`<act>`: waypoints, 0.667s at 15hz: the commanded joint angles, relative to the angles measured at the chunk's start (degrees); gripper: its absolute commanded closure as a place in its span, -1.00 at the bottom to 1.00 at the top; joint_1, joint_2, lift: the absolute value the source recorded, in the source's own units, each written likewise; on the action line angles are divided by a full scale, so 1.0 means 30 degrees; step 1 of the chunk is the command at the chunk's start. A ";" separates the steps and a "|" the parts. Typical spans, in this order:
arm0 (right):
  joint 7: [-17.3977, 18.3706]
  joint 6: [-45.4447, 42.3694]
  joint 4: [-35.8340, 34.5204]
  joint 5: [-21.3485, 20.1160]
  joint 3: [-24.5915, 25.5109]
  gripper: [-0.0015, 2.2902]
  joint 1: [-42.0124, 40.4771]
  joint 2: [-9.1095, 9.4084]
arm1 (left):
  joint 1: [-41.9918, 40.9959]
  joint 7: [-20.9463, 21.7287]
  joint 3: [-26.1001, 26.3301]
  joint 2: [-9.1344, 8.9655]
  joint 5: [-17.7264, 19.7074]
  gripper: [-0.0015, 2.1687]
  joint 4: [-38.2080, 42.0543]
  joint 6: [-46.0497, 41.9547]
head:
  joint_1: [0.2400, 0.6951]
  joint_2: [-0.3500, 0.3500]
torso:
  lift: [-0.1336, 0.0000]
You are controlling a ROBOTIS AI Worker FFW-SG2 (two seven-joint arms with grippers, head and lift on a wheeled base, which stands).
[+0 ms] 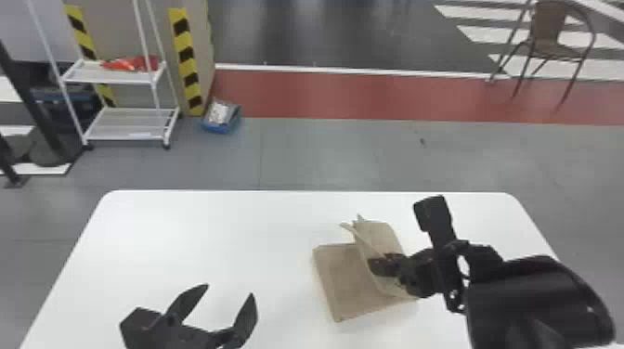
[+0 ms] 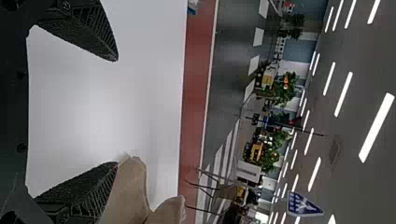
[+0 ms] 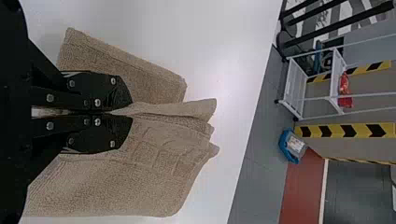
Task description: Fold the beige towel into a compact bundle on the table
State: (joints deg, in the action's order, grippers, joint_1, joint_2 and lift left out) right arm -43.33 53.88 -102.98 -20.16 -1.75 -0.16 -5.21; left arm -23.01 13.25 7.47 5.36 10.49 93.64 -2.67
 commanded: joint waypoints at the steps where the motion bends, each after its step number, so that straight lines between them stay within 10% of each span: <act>1: 0.0088 -0.0512 0.0870 -0.0810 -0.0853 0.43 0.0169 0.0154 | 0.0025 0.0066 -0.0057 0.0000 0.0049 -0.92 -0.0011 0.0000 | 1.00 -0.20 | 1.00; 8: 0.0733 -0.1333 0.2423 -0.1689 -0.2581 0.43 0.0404 0.0476 | 0.0025 0.0096 -0.0204 0.0000 0.0079 -0.92 -0.0157 0.0000 | 1.00 -0.05 | 1.00; 10: 0.0996 -0.1802 0.2774 -0.1865 -0.3050 0.18 0.0433 0.0535 | 0.0025 0.0096 -0.0204 0.0000 0.0079 -0.92 -0.0187 0.0000 | 1.00 -0.01 | 1.00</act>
State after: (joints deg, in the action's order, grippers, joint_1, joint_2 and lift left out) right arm -40.49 49.45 -95.39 -25.45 -9.98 1.05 -3.70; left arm -22.94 13.53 6.86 5.36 10.72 93.16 -2.67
